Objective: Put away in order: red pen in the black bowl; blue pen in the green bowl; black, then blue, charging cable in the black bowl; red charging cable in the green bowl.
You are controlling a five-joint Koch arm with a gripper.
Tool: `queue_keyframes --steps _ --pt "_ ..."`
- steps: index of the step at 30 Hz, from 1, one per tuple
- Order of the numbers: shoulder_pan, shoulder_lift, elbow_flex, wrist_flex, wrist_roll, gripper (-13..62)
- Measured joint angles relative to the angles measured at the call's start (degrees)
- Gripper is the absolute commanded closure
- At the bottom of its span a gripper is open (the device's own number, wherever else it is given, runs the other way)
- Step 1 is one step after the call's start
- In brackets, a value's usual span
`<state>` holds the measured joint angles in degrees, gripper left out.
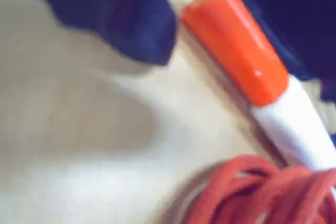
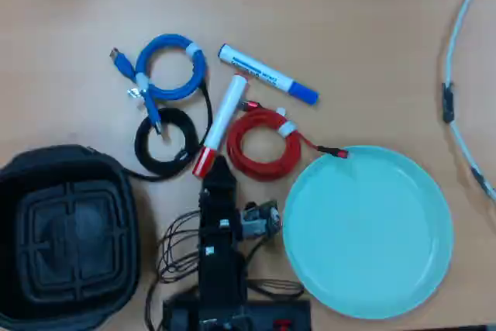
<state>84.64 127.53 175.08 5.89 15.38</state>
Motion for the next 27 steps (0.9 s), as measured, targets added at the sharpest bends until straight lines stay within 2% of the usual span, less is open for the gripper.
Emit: queue_keyframes --steps 5,18,22,27 --pt "-0.97 0.00 1.41 -2.55 -15.64 18.6" --pt "-1.05 0.00 1.41 -2.55 -16.00 18.5" --pt "-1.32 0.00 -3.43 -2.11 -16.08 18.5" --pt "-1.58 0.00 -15.64 16.00 -20.04 18.5"
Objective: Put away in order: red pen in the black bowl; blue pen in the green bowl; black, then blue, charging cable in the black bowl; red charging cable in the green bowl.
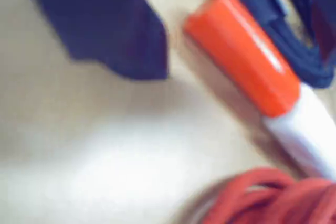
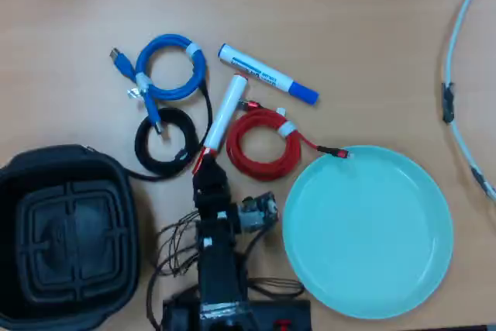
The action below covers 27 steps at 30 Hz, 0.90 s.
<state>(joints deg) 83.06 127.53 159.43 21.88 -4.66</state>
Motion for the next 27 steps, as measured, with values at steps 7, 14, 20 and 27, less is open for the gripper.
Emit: queue_keyframes --steps 7,14,20,27 --pt "-0.09 0.00 -15.21 21.88 -6.33 18.5" --pt "0.53 -1.23 -32.08 32.17 -19.42 18.6" --pt "1.49 -7.47 -39.73 36.04 -35.95 18.6" --pt "3.52 -17.67 -51.86 39.55 -47.64 18.5"
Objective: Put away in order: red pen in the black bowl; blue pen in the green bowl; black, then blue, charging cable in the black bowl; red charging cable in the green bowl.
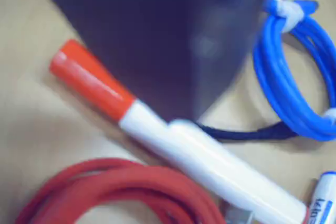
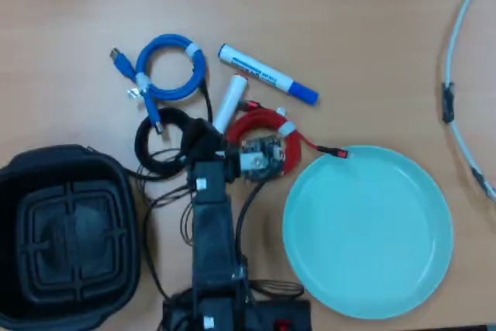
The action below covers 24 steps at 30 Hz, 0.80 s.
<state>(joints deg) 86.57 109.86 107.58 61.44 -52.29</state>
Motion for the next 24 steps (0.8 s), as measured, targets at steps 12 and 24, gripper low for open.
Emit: queue_keyframes --steps 12,24 --pt "1.41 -18.19 -10.20 4.13 -18.28 17.8" --pt "1.23 -26.54 -12.04 4.13 -18.37 17.7"
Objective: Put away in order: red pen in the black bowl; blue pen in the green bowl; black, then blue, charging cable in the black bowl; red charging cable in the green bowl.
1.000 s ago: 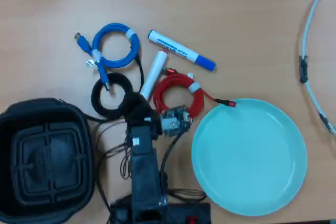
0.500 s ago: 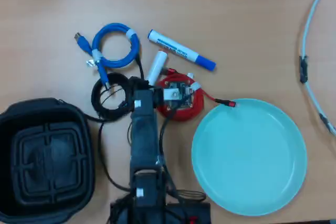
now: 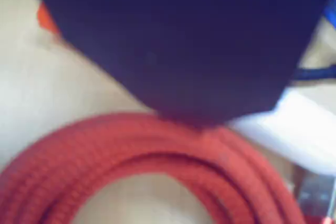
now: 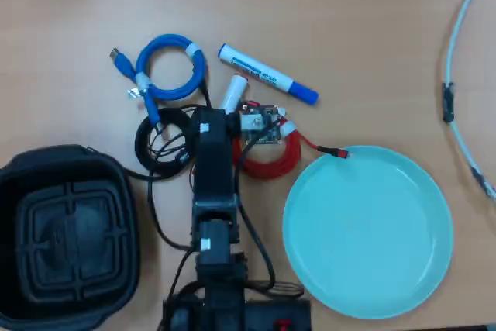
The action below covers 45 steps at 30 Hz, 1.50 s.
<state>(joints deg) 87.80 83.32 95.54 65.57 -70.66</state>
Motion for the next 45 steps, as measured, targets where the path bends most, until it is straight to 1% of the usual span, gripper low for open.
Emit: queue_keyframes --steps 8,15,23,24,25,26,27,28,30,31,32,33,37,41,45 --pt "-0.18 -0.70 -0.09 0.09 1.23 17.7" --pt "-0.09 -8.17 -0.97 0.62 3.52 17.6" --pt "-0.26 -9.49 -2.55 0.97 3.34 18.9" --pt "-0.44 -9.84 -3.25 0.97 3.16 20.0" --pt "-0.70 -10.20 -3.60 1.05 3.16 22.5" --pt "-0.79 -10.28 -3.60 1.14 3.25 26.6" --pt "-0.88 -10.46 -3.69 1.14 4.04 32.4" --pt "-0.79 -10.63 -3.60 0.88 5.98 40.2" --pt "-1.76 -12.39 -3.60 0.53 9.76 58.0" --pt "-2.90 -13.10 -3.87 0.26 11.34 59.9" --pt "-3.69 -13.62 -5.01 0.26 13.10 55.9" --pt "-4.22 -13.80 -5.36 0.26 13.62 53.5" --pt "-3.96 -13.89 -5.36 0.26 19.42 57.7" --pt "-4.22 -13.80 -5.36 0.35 23.29 57.6" --pt "-4.48 -12.48 -5.27 0.97 23.55 57.7"
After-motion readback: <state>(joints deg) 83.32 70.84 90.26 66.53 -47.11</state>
